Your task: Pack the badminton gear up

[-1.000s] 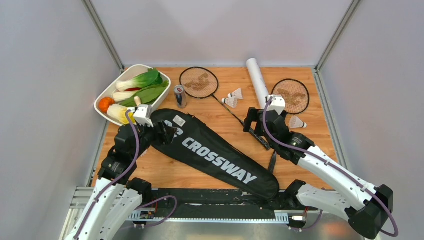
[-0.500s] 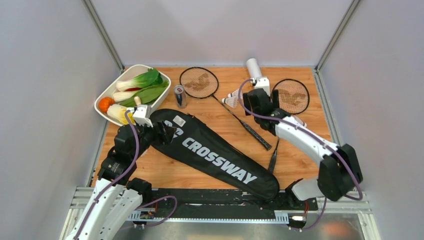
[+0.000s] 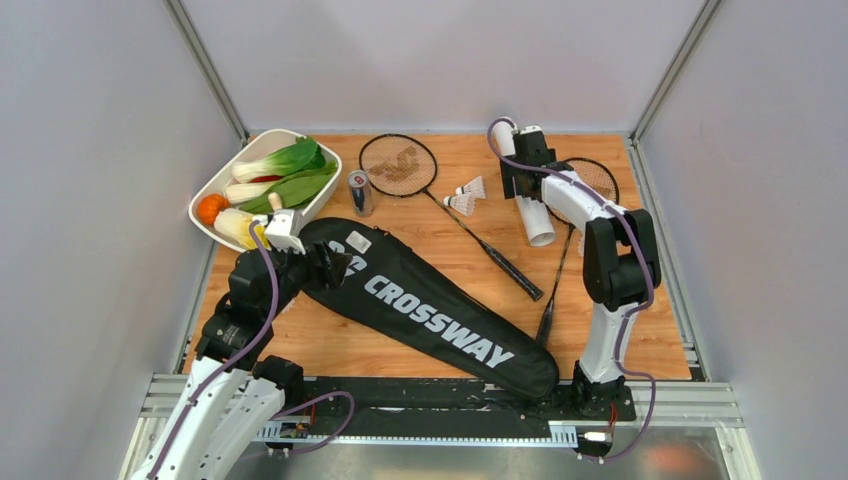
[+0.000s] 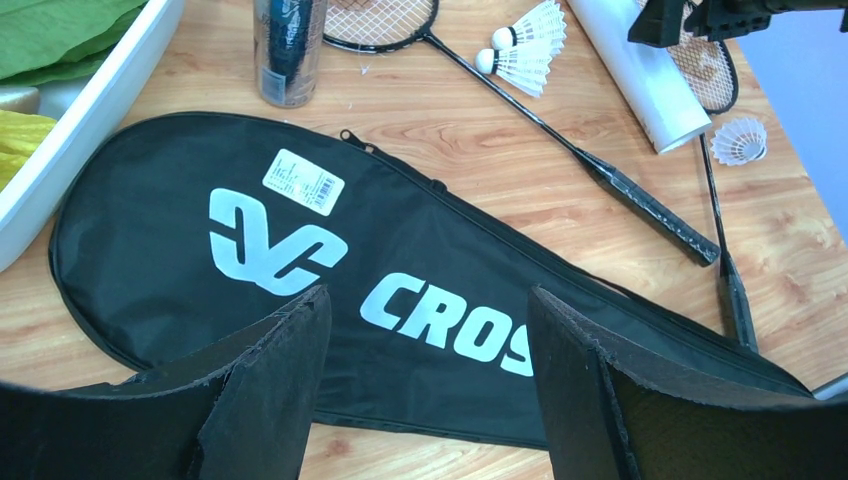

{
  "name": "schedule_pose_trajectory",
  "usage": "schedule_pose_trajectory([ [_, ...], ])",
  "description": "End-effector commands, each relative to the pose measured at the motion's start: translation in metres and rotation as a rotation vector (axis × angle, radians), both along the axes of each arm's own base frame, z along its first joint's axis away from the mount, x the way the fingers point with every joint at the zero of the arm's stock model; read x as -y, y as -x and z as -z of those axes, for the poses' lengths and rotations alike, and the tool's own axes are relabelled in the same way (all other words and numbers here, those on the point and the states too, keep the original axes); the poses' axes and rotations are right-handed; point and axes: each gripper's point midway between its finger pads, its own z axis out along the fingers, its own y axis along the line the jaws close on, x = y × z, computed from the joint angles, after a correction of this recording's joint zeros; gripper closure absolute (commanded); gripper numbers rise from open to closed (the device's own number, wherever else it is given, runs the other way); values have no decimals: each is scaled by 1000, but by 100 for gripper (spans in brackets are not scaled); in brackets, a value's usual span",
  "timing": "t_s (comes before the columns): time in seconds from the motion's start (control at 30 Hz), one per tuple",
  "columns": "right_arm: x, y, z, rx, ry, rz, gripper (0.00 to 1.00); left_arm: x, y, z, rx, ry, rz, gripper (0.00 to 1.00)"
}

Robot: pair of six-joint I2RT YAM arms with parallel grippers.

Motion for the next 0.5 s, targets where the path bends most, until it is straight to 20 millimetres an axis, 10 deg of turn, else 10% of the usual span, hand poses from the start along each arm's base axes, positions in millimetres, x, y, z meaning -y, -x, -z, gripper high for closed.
schedule_pose_trajectory([
  [0.0,-3,-17,4,-37,-19,-81,19,-1,-1,-5,26,-7,-1,22],
  [0.47,1,-43,48,-107,-19,-114,17,-3,-3,-2,18,-18,-12,22],
])
